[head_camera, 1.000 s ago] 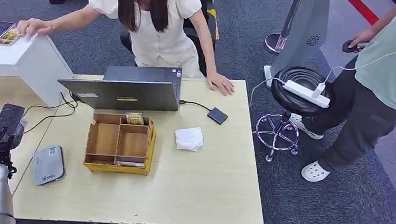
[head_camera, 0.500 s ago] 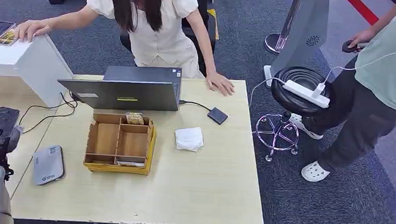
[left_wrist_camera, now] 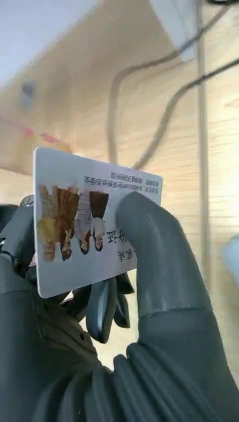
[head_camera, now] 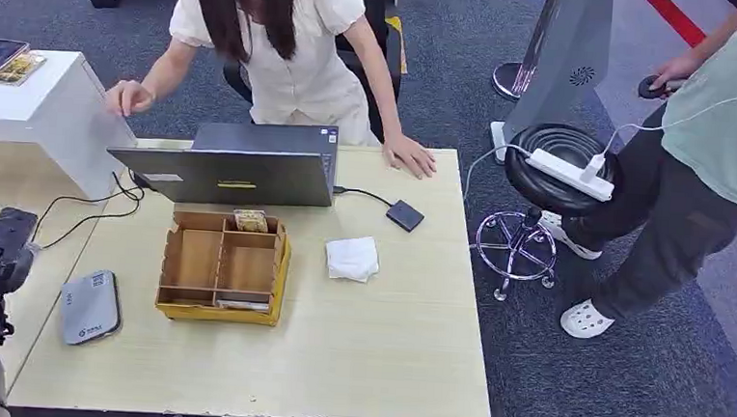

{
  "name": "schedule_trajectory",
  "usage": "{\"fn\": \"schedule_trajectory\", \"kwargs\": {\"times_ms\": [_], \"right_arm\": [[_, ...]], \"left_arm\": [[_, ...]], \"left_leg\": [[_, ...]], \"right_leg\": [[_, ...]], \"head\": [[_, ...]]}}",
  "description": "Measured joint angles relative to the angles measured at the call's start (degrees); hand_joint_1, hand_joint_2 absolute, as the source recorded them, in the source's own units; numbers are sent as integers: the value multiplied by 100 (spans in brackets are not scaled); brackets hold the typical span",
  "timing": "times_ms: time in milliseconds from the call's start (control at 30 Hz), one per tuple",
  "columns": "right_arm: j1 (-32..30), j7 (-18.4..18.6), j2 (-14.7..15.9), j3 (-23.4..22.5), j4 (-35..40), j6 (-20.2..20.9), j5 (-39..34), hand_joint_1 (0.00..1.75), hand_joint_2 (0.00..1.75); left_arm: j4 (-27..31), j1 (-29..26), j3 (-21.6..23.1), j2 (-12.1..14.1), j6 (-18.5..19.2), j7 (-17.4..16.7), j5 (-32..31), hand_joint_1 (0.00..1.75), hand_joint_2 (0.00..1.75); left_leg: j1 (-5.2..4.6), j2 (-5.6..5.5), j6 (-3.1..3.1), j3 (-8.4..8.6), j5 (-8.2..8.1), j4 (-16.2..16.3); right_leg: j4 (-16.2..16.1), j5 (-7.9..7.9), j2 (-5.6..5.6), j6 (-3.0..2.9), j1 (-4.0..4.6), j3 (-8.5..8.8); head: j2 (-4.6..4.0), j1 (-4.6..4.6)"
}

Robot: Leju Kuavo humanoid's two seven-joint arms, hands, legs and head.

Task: Pass the card to the sensor for recognition and then transmit it.

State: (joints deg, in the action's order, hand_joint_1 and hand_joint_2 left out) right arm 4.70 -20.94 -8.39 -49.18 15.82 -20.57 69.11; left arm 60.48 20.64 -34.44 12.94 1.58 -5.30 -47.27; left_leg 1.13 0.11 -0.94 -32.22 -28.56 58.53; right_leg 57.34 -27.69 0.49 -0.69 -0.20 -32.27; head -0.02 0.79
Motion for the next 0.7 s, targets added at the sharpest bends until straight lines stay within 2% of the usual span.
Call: {"fn": "schedule_trajectory", "kwargs": {"times_ms": [67,100,167,233,267,333,400,433,500,700], "right_arm": [[-8,-101,-13,-15,0,2,28,0,175],[-16,-153,-24,-22,0,2,52,0,175],[-52,-210,-46,-44,0,0,72,0,175],[-83,-286,-57,-57,-4,-9,85,0,175],[-93,-306,-57,-63,-7,-15,85,0,175],[-99,-339,-57,-72,-9,-20,94,0,175],[-98,-363,-57,-87,-15,-26,92,0,175],[-100,-369,-57,-94,-18,-26,92,0,175],[-104,-387,-57,-103,-26,-26,83,0,175],[-105,-393,-57,-109,-35,-26,83,0,175]], "left_arm": [[219,-266,203,22,-789,800,-616,175,175],[355,-442,316,48,-1213,1081,-919,175,175],[498,-752,472,144,-1775,1385,-1315,175,175],[599,-1118,631,328,-2525,1650,-1948,175,175],[612,-1264,695,429,-2905,1725,-2264,175,175],[625,-1490,798,601,-3431,1817,-2681,175,175],[631,-1680,857,730,-3772,1896,-2961,175,175],[653,-1768,892,796,-3826,1920,-3145,175,175],[753,-1952,902,857,-3850,1943,-3476,175,175],[931,-2204,907,951,-3850,1979,-3572,175,175]], "left_leg": [[-1,8,1,1,-3,0],[-3,23,3,5,-5,0],[-3,26,6,3,-8,0],[-2,27,6,3,-11,0],[-2,25,8,3,-12,0],[-2,22,8,1,-12,0],[-1,22,8,1,-11,-1],[-1,21,8,1,-11,-1],[-1,23,8,3,-11,-1],[-3,19,10,1,-9,2]], "right_leg": [[0,0,9,0,-1,1],[0,0,24,0,-2,1],[0,-1,27,0,-2,-1],[0,-2,30,0,-2,-5],[0,-3,29,1,-2,-6],[0,-5,22,1,-1,-6],[0,-4,20,1,-1,-5],[0,-4,20,1,-1,-3],[0,-3,21,2,0,-3],[0,-2,15,2,-2,0]], "head": [[0,-4],[0,-4],[0,-2],[0,2],[0,-2],[0,0],[0,0],[0,-2],[0,0],[0,-2]]}}
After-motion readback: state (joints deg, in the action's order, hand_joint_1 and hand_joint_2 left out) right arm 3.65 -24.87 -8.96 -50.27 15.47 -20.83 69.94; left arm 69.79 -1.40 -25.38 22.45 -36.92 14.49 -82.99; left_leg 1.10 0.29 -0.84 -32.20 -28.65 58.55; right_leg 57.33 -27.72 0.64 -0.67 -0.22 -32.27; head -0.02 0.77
